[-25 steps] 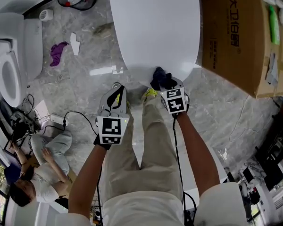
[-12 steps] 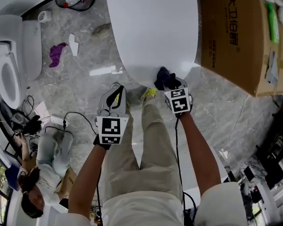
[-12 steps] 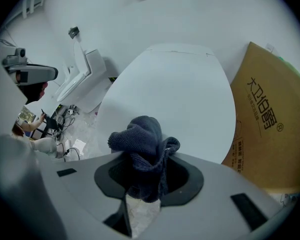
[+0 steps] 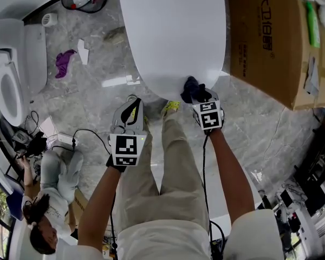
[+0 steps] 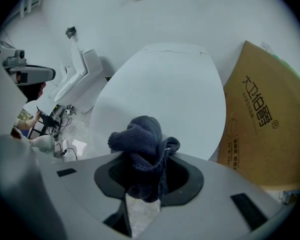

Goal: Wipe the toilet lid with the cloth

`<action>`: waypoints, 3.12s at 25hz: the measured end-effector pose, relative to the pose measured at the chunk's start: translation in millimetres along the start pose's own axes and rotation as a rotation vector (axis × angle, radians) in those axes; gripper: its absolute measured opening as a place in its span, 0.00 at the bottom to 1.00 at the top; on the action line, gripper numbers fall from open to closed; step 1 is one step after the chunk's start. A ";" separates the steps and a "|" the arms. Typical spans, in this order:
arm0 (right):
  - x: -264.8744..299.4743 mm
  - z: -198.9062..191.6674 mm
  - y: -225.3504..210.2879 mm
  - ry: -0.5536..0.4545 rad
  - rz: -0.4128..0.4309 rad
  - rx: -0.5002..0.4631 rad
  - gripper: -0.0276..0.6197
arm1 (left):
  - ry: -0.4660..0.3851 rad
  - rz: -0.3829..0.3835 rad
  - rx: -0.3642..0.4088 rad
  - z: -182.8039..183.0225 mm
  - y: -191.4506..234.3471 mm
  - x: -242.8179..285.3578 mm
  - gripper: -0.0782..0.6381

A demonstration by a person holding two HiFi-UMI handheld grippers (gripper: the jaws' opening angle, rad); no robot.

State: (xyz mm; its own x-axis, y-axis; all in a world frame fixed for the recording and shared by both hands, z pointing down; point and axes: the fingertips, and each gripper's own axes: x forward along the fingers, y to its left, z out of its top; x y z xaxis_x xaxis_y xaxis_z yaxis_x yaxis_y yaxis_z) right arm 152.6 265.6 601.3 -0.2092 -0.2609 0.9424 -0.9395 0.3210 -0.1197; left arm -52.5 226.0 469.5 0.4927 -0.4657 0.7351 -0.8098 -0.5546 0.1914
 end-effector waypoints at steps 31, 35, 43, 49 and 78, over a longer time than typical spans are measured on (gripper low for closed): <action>-85.2 -31.6 -65.1 0.007 -0.156 0.157 0.23 | 0.014 -0.040 0.061 28.6 -15.5 -26.0 0.11; -158.4 9.8 -56.6 -0.095 -0.170 0.168 0.23 | -0.020 -0.056 0.116 77.9 -23.3 -62.7 0.11; -317.1 125.9 -27.7 -0.395 -0.202 0.128 0.23 | -0.148 -0.055 0.189 204.0 -42.7 -146.2 0.11; -427.6 209.5 -4.7 -0.652 -0.240 0.063 0.22 | -0.275 -0.067 0.240 283.3 -61.5 -196.1 0.11; -592.7 265.5 9.4 -1.031 -0.311 0.018 0.22 | -0.532 0.006 0.328 397.4 -67.6 -285.3 0.11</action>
State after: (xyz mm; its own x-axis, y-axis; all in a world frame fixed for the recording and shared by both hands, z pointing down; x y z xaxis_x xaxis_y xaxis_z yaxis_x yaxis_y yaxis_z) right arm 195.7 181.5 -41.3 -0.0807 -0.9731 0.2160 -0.9930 0.0973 0.0676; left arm -11.7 122.4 -11.6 0.6479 -0.7024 0.2947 -0.7147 -0.6944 -0.0838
